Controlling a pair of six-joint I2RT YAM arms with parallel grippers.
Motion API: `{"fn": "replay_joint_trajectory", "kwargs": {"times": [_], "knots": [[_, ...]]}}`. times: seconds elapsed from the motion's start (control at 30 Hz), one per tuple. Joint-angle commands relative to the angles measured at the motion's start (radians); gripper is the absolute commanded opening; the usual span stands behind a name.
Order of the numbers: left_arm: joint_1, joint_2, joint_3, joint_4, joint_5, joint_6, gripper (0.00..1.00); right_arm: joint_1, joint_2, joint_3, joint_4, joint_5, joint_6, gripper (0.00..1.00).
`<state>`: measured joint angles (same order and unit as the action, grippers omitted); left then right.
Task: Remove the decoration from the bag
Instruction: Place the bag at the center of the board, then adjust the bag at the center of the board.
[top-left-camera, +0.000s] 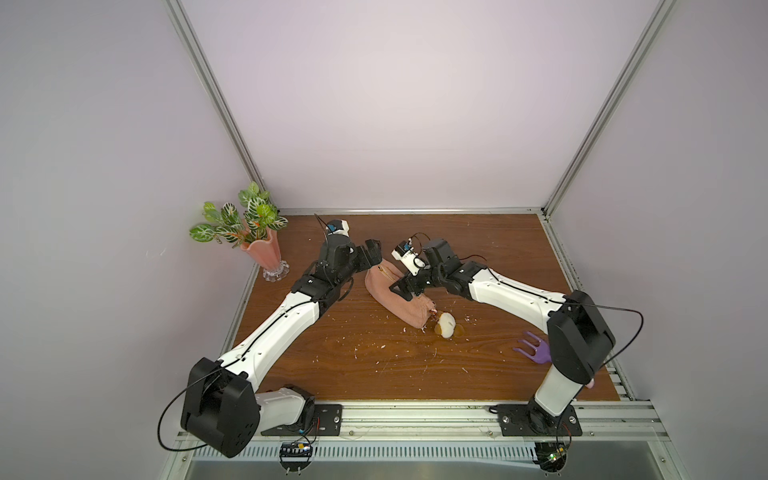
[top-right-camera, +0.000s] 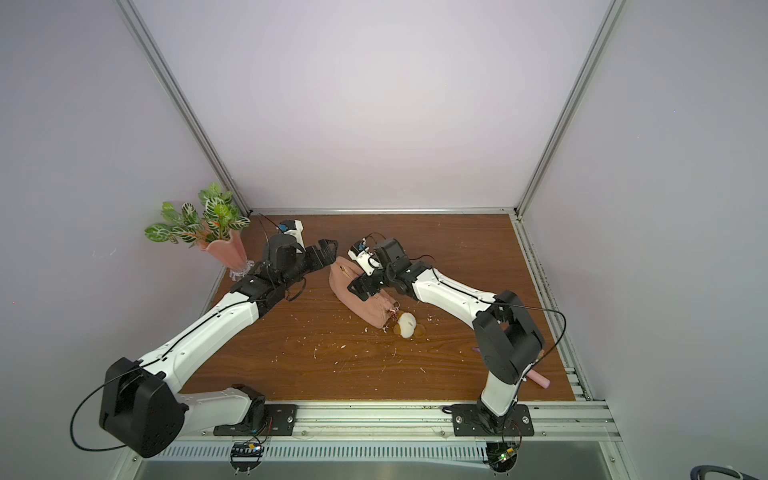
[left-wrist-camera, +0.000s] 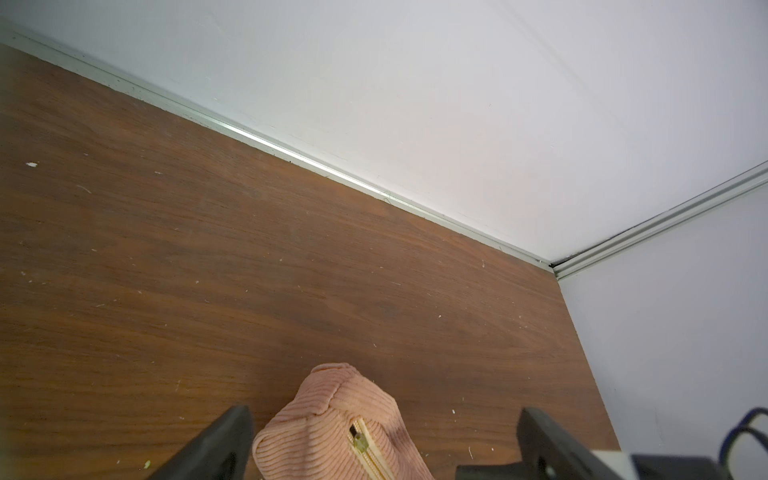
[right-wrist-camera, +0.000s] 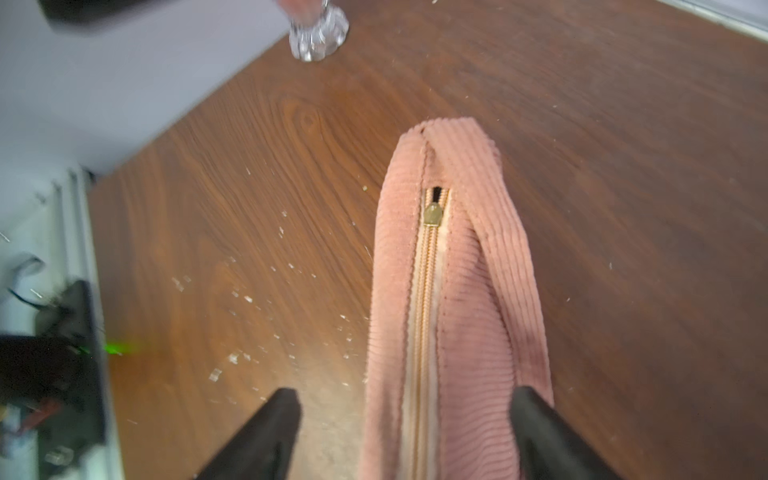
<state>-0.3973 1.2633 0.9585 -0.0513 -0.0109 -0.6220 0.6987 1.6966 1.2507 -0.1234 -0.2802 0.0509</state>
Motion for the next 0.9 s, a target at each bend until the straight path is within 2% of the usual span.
{"fn": "replay_joint_trajectory", "kwargs": {"times": [0.0, 0.17, 0.3, 0.57, 0.87], "knots": [[-0.012, -0.028, -0.011, -0.016, 0.047, -0.034, 1.00, -0.002, -0.134, -0.035, 0.090, 0.064, 0.057, 0.99], [-0.032, -0.081, -0.043, -0.013, 0.085, -0.083, 1.00, -0.002, -0.281, -0.165, 0.171, 0.156, 0.167, 1.00], [-0.037, -0.097, -0.060, -0.035, 0.054, -0.090, 1.00, -0.004, -0.366, -0.258, 0.212, 0.142, 0.203, 0.99], [-0.037, 0.026, 0.010, -0.128, -0.019, -0.008, 1.00, -0.004, -0.478, -0.391, 0.177, 0.168, 0.285, 1.00], [-0.037, 0.169, 0.049, -0.081, -0.035, 0.046, 1.00, -0.002, -0.542, -0.517, 0.146, 0.144, 0.339, 0.99]]}}
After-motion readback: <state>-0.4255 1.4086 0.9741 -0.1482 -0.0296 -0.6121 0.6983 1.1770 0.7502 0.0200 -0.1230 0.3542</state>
